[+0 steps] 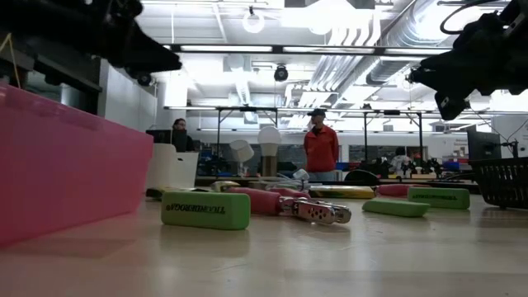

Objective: Pick & Place School Supplies
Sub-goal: Put the top left crayon box into the pink bin

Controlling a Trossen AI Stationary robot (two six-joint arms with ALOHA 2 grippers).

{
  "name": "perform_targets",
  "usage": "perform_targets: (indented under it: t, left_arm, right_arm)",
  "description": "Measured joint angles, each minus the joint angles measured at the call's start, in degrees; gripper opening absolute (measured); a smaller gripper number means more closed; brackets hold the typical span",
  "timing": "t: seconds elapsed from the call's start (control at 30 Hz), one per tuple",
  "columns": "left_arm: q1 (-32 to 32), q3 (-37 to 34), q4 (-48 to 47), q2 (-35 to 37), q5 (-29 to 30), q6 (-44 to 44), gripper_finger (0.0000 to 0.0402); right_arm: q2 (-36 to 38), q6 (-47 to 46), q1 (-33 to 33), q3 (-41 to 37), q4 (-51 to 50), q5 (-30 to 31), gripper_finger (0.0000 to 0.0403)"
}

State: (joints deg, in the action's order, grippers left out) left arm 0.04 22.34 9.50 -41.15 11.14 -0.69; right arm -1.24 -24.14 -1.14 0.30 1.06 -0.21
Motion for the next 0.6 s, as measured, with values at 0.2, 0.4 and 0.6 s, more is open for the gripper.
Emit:
perform_targets:
  t: [0.2, 0.4, 0.6]
  left_arm:
    - [-2.2, 6.7, -3.6, -7.6, 0.0, 1.1, 0.0131]
    - [-3.3, 15.2, -14.2, -14.0, 0.0, 1.3, 0.0131]
    - [-3.4, 21.4, -20.0, -20.0, -1.4, 2.7, 0.0131]
  right_arm:
    - [0.0, 0.0, 0.0, 0.0, 0.0, 0.0, 0.0101]
    - [0.0, 0.0, 0.0, 0.0, 0.0, 0.0, 0.0101]
    - [0.0, 0.0, 0.0, 0.0, 0.0, 0.0, 0.0101]
